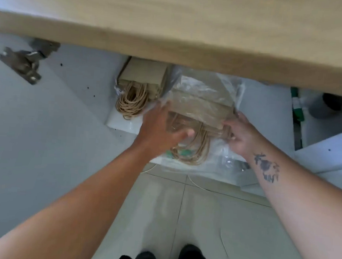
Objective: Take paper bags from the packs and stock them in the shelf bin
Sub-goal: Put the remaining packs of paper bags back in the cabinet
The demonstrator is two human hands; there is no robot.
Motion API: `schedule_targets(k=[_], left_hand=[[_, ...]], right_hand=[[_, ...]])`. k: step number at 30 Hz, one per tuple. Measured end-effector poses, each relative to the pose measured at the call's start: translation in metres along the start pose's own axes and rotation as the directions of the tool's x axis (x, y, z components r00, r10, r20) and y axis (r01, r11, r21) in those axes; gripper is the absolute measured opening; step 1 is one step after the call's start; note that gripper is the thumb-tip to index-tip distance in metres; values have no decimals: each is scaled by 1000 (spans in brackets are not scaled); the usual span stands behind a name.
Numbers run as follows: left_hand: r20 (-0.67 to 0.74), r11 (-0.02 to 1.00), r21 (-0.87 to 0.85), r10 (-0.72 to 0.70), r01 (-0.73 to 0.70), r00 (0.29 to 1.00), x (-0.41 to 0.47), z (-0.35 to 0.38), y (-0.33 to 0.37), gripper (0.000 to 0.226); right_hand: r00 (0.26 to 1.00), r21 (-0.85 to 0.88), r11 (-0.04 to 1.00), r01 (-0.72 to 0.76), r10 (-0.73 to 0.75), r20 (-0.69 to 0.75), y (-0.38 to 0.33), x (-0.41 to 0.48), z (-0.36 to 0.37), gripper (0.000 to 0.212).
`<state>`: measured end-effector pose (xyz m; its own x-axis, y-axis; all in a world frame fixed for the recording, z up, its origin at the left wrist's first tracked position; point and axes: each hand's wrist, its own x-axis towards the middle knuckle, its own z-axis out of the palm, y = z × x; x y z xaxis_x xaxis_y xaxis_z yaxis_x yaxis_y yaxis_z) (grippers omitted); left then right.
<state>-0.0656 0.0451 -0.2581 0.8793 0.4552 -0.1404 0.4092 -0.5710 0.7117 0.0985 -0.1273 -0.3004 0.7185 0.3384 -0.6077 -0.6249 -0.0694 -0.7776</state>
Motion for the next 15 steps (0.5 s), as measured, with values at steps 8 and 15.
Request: schedule_targets(k=[8, 15], left_hand=[[173, 803, 529, 214, -274, 961, 13, 40, -30, 96], [200, 785, 575, 139, -231, 970, 13, 34, -11, 82]], right_hand=[[952, -376, 910, 173, -252, -173, -19, 43, 30, 72], [911, -805, 584, 102, -381, -160, -28, 18, 35, 76]])
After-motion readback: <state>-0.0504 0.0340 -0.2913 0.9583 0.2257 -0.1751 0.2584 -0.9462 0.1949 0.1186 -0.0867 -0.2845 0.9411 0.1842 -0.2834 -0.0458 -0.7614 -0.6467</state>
